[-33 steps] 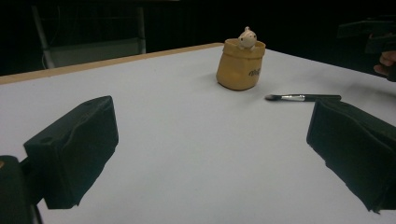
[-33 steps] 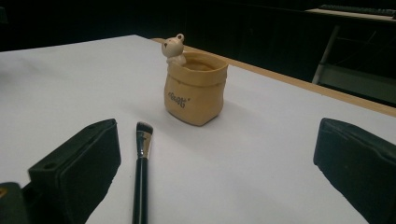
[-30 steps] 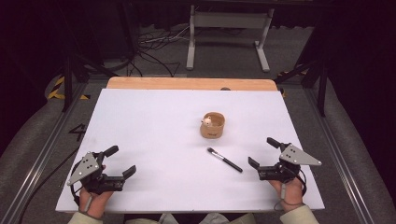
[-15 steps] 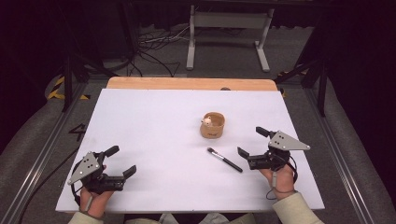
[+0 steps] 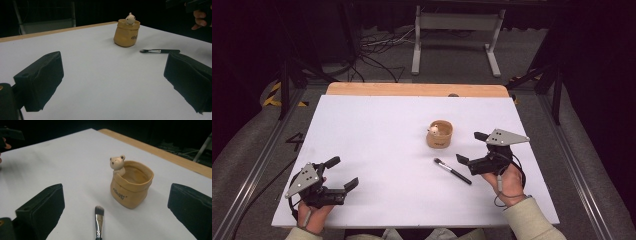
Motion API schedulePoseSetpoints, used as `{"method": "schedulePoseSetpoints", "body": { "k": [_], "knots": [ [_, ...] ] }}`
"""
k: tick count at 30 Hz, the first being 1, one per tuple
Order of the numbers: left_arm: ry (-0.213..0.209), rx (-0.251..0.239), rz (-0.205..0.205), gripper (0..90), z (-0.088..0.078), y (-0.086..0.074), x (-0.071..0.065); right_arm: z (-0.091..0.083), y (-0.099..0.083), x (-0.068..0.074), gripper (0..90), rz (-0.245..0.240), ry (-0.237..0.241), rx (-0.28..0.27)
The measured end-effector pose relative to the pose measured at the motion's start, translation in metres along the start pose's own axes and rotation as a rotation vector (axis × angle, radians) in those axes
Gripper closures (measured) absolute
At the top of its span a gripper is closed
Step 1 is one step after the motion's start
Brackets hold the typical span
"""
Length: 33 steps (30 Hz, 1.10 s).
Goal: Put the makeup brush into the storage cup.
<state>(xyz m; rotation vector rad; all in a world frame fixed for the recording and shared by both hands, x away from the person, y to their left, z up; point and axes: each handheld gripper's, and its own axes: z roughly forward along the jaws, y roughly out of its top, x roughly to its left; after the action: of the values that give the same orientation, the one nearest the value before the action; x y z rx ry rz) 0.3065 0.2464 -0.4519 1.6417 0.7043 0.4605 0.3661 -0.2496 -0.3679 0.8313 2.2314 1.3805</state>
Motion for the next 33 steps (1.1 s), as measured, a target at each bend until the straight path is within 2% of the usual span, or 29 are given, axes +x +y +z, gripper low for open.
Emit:
{"method": "schedulePoseSetpoints", "body": {
  "k": [3, 4, 5, 6, 9, 11, 16, 18, 20, 26, 33],
  "knots": [
    [0.000, 0.000, -0.005, 3.1, 0.000, 0.000, 0.000, 0.004, 0.006, 0.001, 1.2, -0.007, 0.000, 0.102],
    [0.000, 0.000, -0.005, 3.1, 0.000, 0.000, 0.000, 0.004, 0.006, 0.001, 1.2, -0.007, 0.000, 0.102],
    [0.001, 0.000, 0.001, 3.1, 0.000, 0.000, 0.000, 0.006, 0.008, 0.001, 1.2, -0.018, -0.006, 0.128],
    [-0.002, 0.000, 0.002, 3.1, 0.000, 0.001, -0.001, 0.010, 0.011, 0.003, 1.2, -0.045, -0.015, 0.199],
    [-0.004, -0.003, -0.001, 3.1, 0.000, 0.001, 0.000, 0.012, 0.012, 0.004, 1.2, -0.050, -0.019, 0.222],
    [-0.008, 0.001, -0.012, 3.1, 0.000, 0.000, 0.000, 0.018, 0.016, 0.006, 2.0, -0.068, -0.027, 0.304],
    [-0.007, 0.003, -0.009, 3.1, 0.000, 0.001, 0.000, 0.028, 0.019, 0.007, 2.8, -0.068, -0.034, 0.418],
    [-0.015, 0.009, -0.018, 3.2, 0.001, 0.000, 0.000, 0.032, 0.020, 0.007, 3.2, -0.063, -0.031, 0.454],
    [-0.017, 0.012, -0.016, 3.2, 0.001, 0.000, 0.000, 0.033, 0.020, 0.007, 3.6, -0.064, -0.028, 0.461],
    [-0.015, 0.011, -0.015, 3.2, 0.002, 0.000, 0.000, 0.039, 0.030, 0.009, 6.2, -0.057, -0.037, 0.554],
    [-0.019, 0.018, -0.016, 3.5, 0.002, 0.000, -0.001, 0.050, 0.035, 0.010, 6.7, -0.071, -0.032, 0.645]
  ]
}}
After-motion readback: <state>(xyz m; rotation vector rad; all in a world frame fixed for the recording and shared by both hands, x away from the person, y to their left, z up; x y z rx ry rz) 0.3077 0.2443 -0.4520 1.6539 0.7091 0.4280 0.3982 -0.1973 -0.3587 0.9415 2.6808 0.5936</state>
